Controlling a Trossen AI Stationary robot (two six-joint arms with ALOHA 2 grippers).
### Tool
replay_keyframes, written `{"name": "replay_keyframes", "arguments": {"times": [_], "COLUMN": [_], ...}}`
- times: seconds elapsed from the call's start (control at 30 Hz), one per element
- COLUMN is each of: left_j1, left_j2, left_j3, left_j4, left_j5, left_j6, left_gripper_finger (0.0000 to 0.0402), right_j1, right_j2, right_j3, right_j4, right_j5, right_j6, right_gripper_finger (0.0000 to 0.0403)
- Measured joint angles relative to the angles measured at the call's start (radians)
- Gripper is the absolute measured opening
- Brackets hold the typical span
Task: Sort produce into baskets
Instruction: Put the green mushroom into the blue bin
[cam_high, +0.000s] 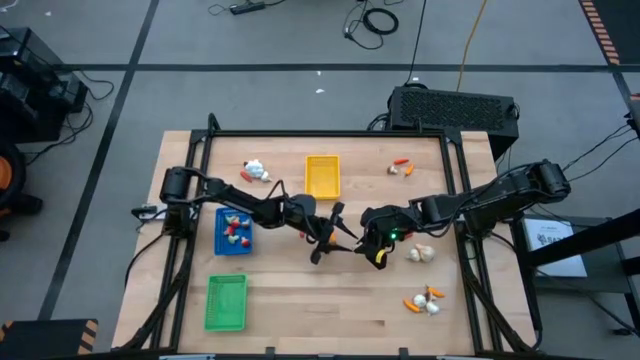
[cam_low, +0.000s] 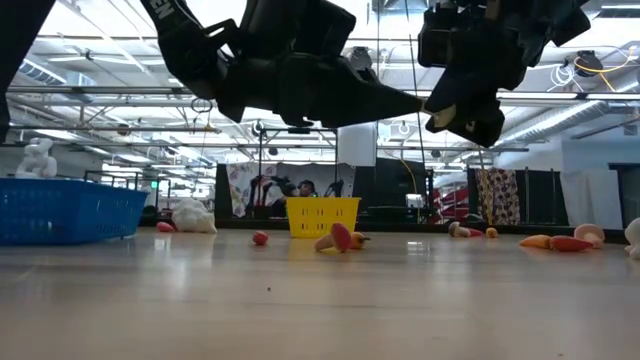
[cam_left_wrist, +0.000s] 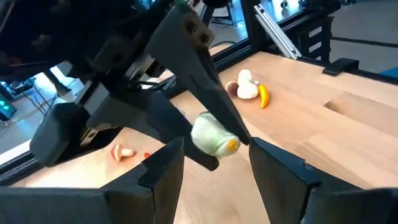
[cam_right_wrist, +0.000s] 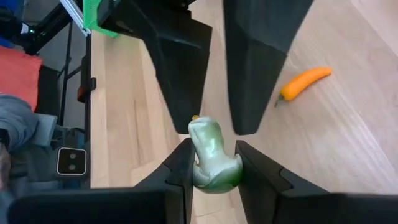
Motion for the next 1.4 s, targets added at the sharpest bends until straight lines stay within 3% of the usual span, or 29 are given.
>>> {"name": "replay_keyframes", "arguments": {"times": [0.37, 1.0, 1.17, 1.4], "left_j1": [0.0, 0.0, 0.0, 0.002], "left_j2": [0.0, 0.0, 0.0, -0.003], "left_j3": [0.0, 0.0, 0.0, 0.0], "left_j4": [-0.006, -0.005, -0.005, -0.032], "left_j5": [0.011, 0.008, 0.008, 0.001], "left_j6": [0.016, 0.015, 0.014, 0.014], "left_gripper_finger": [0.0185, 0.0047, 0.0028, 0.0025], "right_j1": [-0.011, -0.01, -0.01, -0.028], "right_j2": [0.0, 0.0, 0.0, 0.0], "right_j3": [0.0, 0.0, 0.0, 0.0], "right_j4": [0.002, 0.002, 0.002, -0.025], "right_j5": [0.001, 0.001, 0.0, -0.005], "right_j6": [-0.01, -0.015, -0.028, -0.051], "right_gripper_finger": [0.0084, 0.0088, 0.0111, 0.0181]}}
